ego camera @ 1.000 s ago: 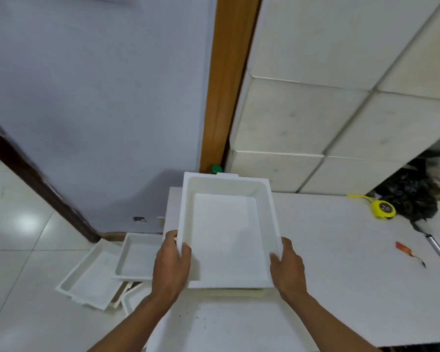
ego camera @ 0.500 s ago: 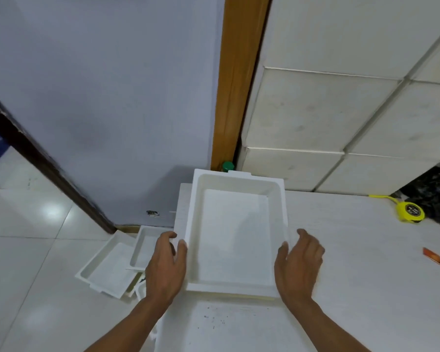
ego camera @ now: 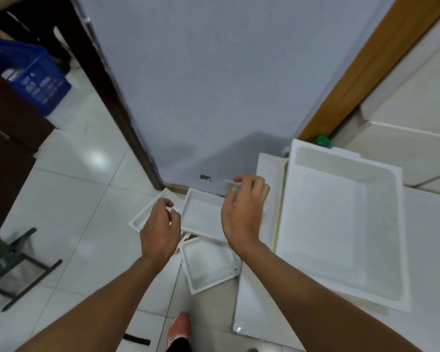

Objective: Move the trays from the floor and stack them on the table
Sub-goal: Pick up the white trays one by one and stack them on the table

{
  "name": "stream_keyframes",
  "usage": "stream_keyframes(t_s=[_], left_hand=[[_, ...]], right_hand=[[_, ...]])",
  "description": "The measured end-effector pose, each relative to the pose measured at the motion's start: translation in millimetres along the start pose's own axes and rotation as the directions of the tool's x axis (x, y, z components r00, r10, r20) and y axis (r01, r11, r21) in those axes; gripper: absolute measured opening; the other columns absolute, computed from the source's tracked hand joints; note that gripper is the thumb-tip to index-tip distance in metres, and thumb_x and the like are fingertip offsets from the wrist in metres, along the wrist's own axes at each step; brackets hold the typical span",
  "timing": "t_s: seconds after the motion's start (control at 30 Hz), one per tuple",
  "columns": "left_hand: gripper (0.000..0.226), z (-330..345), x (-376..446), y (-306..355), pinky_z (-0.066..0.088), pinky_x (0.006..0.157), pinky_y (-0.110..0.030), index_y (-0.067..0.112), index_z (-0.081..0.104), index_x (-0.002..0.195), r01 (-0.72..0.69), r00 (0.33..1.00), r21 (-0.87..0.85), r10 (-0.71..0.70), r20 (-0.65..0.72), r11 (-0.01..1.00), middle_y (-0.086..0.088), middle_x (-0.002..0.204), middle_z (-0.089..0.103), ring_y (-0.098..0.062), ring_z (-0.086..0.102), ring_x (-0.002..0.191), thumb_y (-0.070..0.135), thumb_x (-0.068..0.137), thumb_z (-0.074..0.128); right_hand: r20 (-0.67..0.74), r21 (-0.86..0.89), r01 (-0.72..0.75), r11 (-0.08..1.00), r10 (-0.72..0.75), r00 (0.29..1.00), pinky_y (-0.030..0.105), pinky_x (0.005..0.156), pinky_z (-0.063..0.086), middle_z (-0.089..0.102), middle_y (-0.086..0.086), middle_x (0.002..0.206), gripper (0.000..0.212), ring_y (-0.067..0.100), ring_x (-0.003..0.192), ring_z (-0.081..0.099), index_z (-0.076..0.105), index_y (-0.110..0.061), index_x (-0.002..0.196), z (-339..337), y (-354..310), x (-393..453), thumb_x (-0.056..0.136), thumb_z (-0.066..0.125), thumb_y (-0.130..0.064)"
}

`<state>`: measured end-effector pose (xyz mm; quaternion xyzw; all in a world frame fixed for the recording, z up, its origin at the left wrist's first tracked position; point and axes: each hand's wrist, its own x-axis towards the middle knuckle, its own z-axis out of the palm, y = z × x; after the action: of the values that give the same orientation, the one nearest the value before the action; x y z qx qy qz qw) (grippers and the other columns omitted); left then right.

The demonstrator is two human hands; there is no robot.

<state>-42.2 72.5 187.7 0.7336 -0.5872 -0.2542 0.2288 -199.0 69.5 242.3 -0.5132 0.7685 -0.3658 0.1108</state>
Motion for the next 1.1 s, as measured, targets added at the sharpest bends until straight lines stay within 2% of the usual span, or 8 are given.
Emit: stream_keyframes(t_s=[0.13, 0.23, 0.33, 0.5, 0.67, 0.87, 0.97, 1.1], left_hand=[[0.022, 13.4, 33.9, -66.1, 0.047, 0.077, -0.038, 0.017, 0.046, 0.113, 0.036, 0.989, 0.136, -0.055, 0.14, 0.99, -0.002, 0.106, 0.058, -0.022, 0.059, 0.088, 0.026, 0.094, 0.041], [0.027, 35.9, 56.8, -115.2, 0.048, 0.08, -0.041, 0.014, 0.047, 0.117, 0.052, 0.957, 0.233, -0.115, 0.266, 0.971, -0.006, 0.113, 0.057, -0.025, 0.058, 0.098, 0.025, 0.093, 0.041], [0.03, 70.6, 81.6, -161.5, 0.047, 0.083, -0.041, 0.009, 0.05, 0.117, 0.033, 0.923, 0.324, -0.154, 0.354, 0.945, -0.01, 0.115, 0.055, -0.029, 0.055, 0.104, 0.023, 0.092, 0.043], [0.034, 151.3, 121.0, -229.7, 0.046, 0.088, -0.044, 0.002, 0.052, 0.118, 0.052, 0.885, 0.356, -0.208, 0.416, 0.933, -0.018, 0.119, 0.054, -0.034, 0.052, 0.112, 0.023, 0.092, 0.044], [0.038, 241.9, 148.9, -284.6, 0.046, 0.092, -0.043, 0.002, 0.05, 0.122, 0.107, 0.836, 0.319, -0.259, 0.484, 0.942, -0.019, 0.123, 0.054, -0.035, 0.052, 0.116, 0.026, 0.093, 0.045], [0.042, 330.4, 175.7, -334.3, 0.043, 0.097, -0.038, 0.002, 0.044, 0.128, 0.272, 0.815, 0.174, -0.323, 0.481, 0.946, -0.021, 0.131, 0.054, -0.037, 0.051, 0.122, 0.028, 0.095, 0.047], [0.047, 362.6, 192.6, -350.1, 0.044, 0.103, -0.039, 0.008, 0.044, 0.134, 0.406, 0.792, 0.023, -0.364, 0.49, 0.914, -0.015, 0.137, 0.052, -0.036, 0.053, 0.122, 0.033, 0.095, 0.049], [0.049, 380.5, 201.2, -361.0, 0.052, 0.096, -0.049, 0.018, 0.04, 0.135, 0.517, 0.759, -0.149, -0.371, 0.535, 0.843, -0.01, 0.124, 0.055, -0.038, 0.062, 0.107, 0.034, 0.092, 0.054]], right_hand=[[0.233, -0.049, -0.116, 0.992, 0.125, 0.964, 0.03, 0.084, 0.044, 0.044, 0.001, 0.117, 0.02, 0.016, 0.115, 0.038, 0.053, -0.015, 0.109, 85.1, 0.4, -19.0, 0.091, 0.048, -0.007], [0.404, -0.119, -0.272, 0.955, 0.297, 0.866, 0.025, 0.084, 0.033, 0.041, 0.003, 0.122, 0.022, 0.018, 0.12, 0.032, 0.052, -0.013, 0.113, 141.6, 27.5, -32.4, 0.092, 0.045, -0.009], [0.507, -0.309, -0.333, 0.891, 0.451, 0.735, 0.032, 0.093, 0.037, 0.041, 0.012, 0.127, 0.025, 0.027, 0.124, 0.033, 0.051, -0.008, 0.116, 196.3, 74.3, -41.1, 0.092, 0.044, -0.012], [0.514, -0.426, -0.472, 0.772, 0.636, 0.575, 0.037, 0.092, 0.048, 0.052, 0.018, 0.126, 0.033, 0.035, 0.122, 0.046, 0.052, -0.003, 0.116, 284.7, 168.1, -48.6, 0.085, 0.046, -0.012], [0.422, -0.366, -0.719, 0.591, 0.794, 0.438, 0.032, 0.073, 0.045, 0.058, 0.016, 0.112, 0.036, 0.028, 0.092, 0.055, 0.053, -0.002, 0.116, 353.9, 257.4, -56.8, 0.081, 0.048, -0.011], [0.248, -0.252, -0.87, 0.424, 0.897, 0.366, 0.032, 0.075, 0.044, 0.053, 0.011, 0.101, 0.041, 0.029, 0.09, 0.056, 0.052, 0.0, 0.124, 407.1, 354.9, -58.3, 0.084, 0.055, -0.01], [0.273, -0.199, -0.898, 0.393, 0.902, 0.335, 0.038, 0.081, 0.054, 0.055, 0.008, 0.101, 0.04, 0.028, 0.092, 0.058, 0.053, -0.005, 0.124, 424.6, 383.8, -54.2, 0.085, 0.062, -0.008], [0.366, -0.164, -0.908, 0.385, 0.879, 0.307, 0.035, 0.079, 0.059, 0.054, 0.015, 0.128, 0.013, 0.016, 0.087, 0.055, 0.058, -0.006, 0.099, 431.6, 406.8, -50.2, 0.09, 0.055, 0.003]])
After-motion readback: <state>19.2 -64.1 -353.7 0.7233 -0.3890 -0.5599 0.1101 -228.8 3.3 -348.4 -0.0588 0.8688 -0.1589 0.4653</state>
